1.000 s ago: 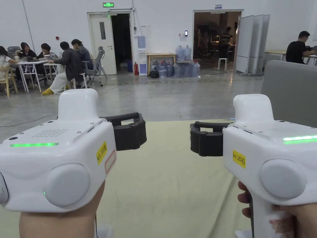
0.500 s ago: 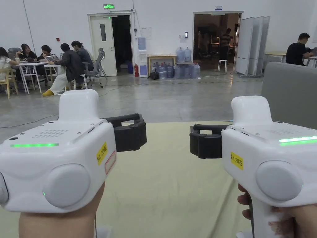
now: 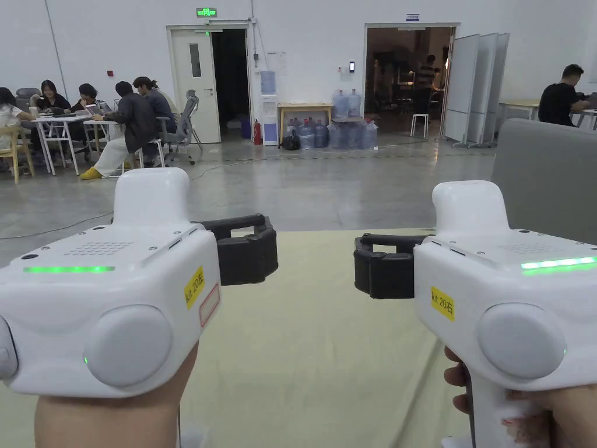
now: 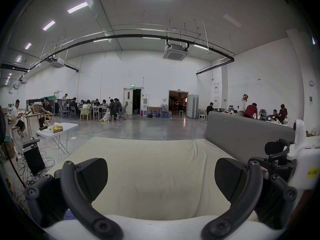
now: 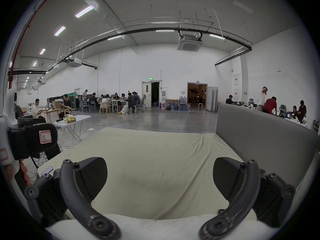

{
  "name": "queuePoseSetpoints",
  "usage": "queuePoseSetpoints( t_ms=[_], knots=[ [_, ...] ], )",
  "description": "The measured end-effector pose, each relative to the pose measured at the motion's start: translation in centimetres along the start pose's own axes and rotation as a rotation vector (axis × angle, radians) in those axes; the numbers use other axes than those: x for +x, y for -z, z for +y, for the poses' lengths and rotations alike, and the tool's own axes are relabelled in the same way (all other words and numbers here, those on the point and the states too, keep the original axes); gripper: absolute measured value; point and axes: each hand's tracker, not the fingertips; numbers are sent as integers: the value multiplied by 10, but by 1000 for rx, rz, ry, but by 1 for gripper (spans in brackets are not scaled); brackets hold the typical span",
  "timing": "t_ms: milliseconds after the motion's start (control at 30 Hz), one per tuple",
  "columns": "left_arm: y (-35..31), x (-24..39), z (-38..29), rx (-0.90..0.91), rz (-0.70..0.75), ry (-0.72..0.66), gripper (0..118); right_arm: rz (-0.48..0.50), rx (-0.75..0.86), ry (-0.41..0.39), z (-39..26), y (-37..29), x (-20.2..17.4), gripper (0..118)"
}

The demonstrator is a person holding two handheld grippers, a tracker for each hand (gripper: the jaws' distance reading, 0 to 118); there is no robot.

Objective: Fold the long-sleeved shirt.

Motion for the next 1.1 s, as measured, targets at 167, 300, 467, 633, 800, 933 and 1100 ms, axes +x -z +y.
queuePoseSetpoints(
  t_ms=[167, 300, 467, 633, 800, 933, 1100],
  knots=[
    [0, -1, 1, -2, -7, -8, 118, 3, 0, 8, 1, -1, 2, 118],
    [-1, 1, 1, 3, 2, 0, 118, 9, 0, 10, 1, -1, 2, 118],
    [-1, 2, 1, 3, -4, 3, 118, 17, -6, 2, 1, 0, 1, 118],
    [-2, 3, 3, 2, 0, 12, 118, 22, -5, 7, 1, 1, 0, 118],
    [-4, 3, 4, 13, 4, 16, 118, 12, -7, 9, 1, 2, 1, 118],
    [-3, 3, 5, 12, -1, 15, 118, 12, -8, 17, 1, 2, 2, 118],
    [-2, 4, 3, 3, -6, 13, 118, 14, -10, 20, 0, 2, 2, 118]
  ],
)
